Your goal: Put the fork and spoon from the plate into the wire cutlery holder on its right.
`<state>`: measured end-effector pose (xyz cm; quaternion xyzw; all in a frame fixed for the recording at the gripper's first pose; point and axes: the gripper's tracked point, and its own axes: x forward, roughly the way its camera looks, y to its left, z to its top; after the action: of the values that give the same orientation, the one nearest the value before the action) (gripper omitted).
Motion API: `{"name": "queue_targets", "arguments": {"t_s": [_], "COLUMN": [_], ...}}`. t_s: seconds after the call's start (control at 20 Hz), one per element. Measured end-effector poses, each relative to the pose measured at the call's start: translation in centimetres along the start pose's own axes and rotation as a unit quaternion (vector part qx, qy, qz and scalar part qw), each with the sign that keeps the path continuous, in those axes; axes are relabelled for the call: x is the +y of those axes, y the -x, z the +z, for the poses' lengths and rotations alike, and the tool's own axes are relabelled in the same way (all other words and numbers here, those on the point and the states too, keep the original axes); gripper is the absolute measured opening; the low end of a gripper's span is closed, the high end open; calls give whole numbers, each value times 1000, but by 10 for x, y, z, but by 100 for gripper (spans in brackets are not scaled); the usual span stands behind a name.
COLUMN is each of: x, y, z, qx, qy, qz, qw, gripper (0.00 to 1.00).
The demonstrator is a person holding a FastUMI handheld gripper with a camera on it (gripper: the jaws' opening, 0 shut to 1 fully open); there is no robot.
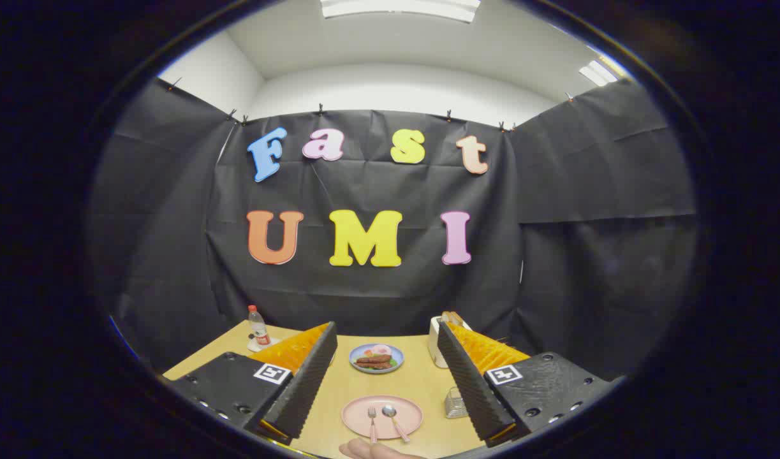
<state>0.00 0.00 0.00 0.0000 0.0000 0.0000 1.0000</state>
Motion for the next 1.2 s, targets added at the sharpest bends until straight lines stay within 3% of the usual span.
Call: {"name": "queue_targets", "arguments": {"t_s": [0.2, 0.45, 0.7, 1.2], "x": [-39, -114, -149, -120], "y": [-1, 6, 8, -8], "z": [4, 5, -21, -75], "qx": [-14, -28, 6, 78], "qy": [7, 5, -4, -9], "qz": [20, 5, -6, 8], "qw": [1000, 1000, 1000, 997], "gripper": [95, 95, 95, 95]}}
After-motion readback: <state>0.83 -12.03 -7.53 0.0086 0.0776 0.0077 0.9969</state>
